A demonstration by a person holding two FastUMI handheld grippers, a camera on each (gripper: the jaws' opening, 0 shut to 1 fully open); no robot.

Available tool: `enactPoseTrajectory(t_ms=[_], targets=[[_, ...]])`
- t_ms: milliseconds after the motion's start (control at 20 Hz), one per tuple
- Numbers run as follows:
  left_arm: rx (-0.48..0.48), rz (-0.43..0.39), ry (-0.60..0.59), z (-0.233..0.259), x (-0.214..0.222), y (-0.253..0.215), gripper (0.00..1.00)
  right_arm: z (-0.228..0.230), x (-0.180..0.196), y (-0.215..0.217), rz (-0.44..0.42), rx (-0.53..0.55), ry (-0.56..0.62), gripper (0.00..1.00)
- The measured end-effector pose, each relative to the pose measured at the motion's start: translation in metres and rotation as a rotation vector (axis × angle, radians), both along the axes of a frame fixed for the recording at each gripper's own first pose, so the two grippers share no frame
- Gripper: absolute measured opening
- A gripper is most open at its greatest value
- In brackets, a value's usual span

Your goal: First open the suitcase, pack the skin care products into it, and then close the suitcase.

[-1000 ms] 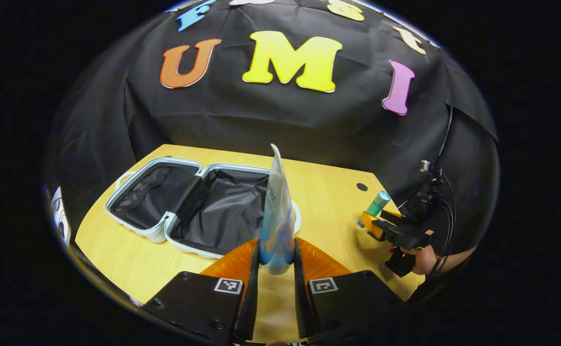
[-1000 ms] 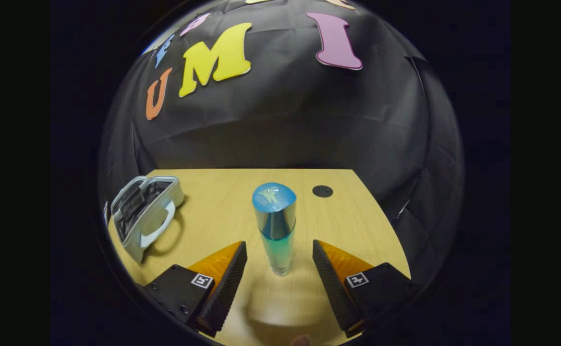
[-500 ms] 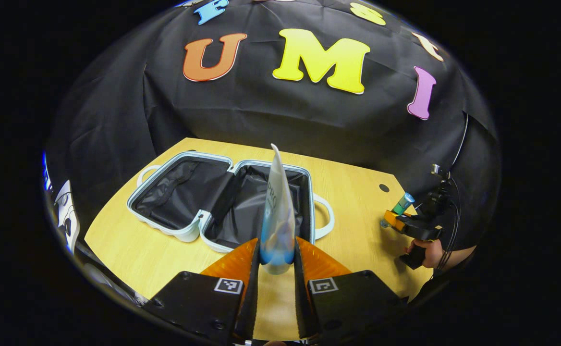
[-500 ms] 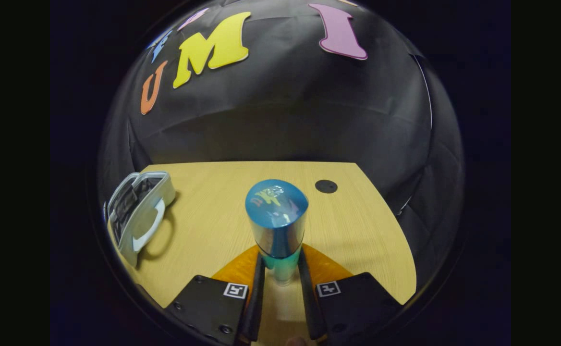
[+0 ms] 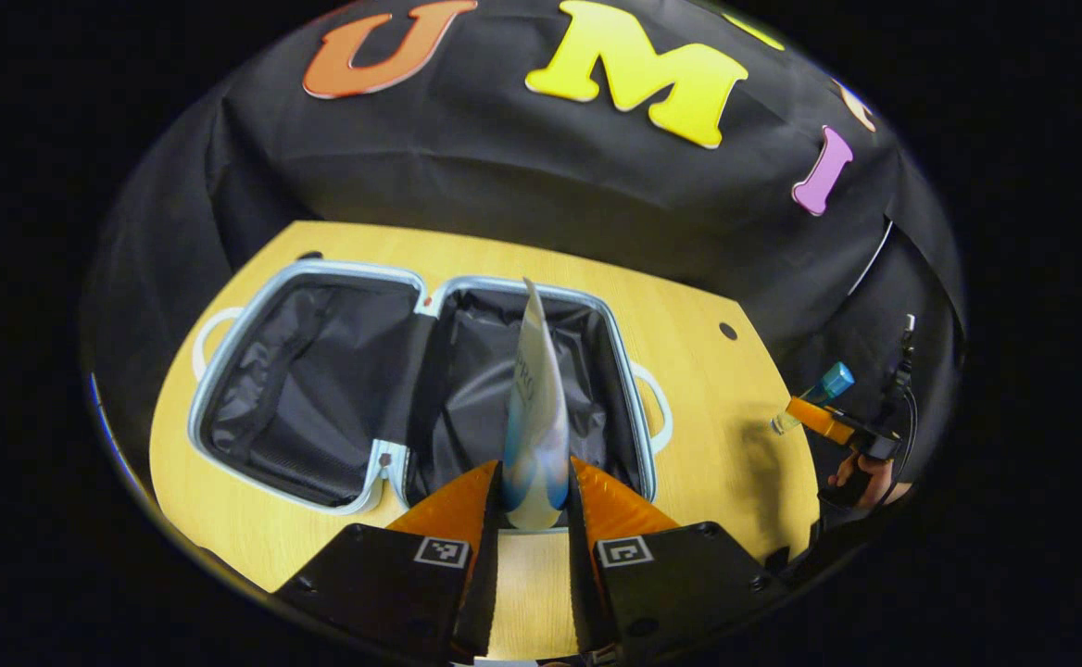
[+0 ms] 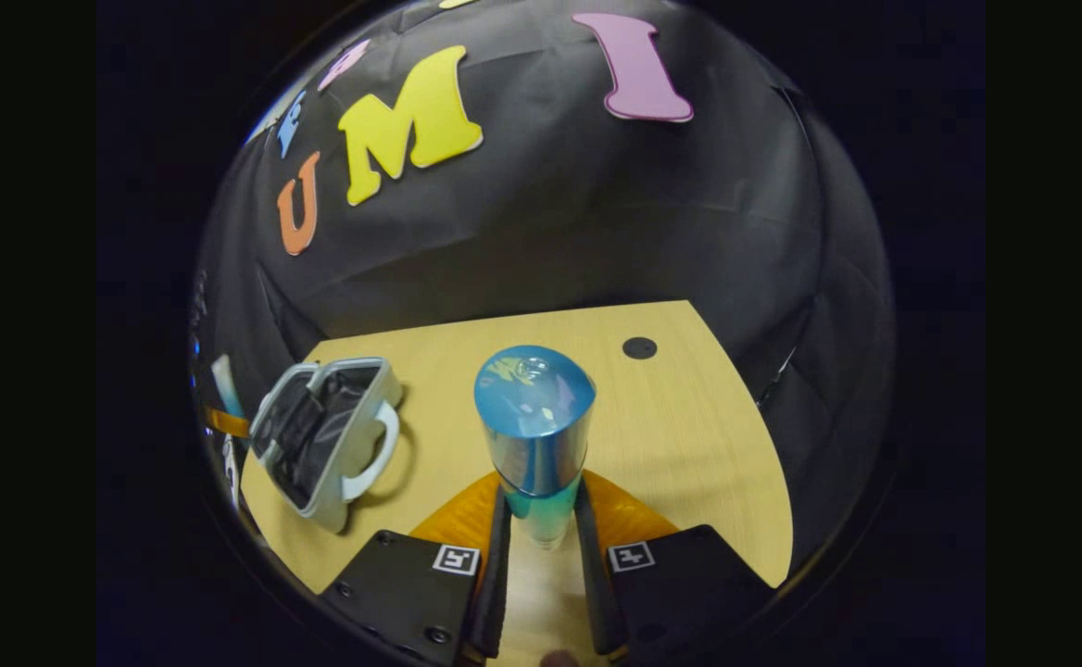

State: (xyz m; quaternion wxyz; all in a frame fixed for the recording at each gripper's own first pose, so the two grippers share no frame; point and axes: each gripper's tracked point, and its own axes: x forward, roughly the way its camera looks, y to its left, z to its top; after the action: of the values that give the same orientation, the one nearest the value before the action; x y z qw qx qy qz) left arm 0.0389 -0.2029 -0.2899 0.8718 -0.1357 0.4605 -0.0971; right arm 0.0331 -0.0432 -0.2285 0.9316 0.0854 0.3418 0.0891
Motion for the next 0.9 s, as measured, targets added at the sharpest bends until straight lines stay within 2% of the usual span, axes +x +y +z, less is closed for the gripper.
enactPoseTrajectory(t_ms=[250,450,600,900], targets=[[-0.017,-0.126,0.392,-0.059,0.003,0.011,0.36,0.050,-0.039,0.014,-0.004,0.065,-0.015,0.34],[0.000,-0.217,0.591,-0.079,-0.003,0.005,0.36,0.067,-0.065,0.015,-0.052,0.114,-0.002,0.33],[0.041,-0.245,0.647,-0.089,0.004,0.001,0.36,0.076,-0.076,0.010,-0.056,0.080,-0.022,0.33],[0.029,-0.221,0.697,-0.097,0.018,-0.005,0.37,0.081,-0.090,0.005,-0.083,0.091,-0.018,0.33]])
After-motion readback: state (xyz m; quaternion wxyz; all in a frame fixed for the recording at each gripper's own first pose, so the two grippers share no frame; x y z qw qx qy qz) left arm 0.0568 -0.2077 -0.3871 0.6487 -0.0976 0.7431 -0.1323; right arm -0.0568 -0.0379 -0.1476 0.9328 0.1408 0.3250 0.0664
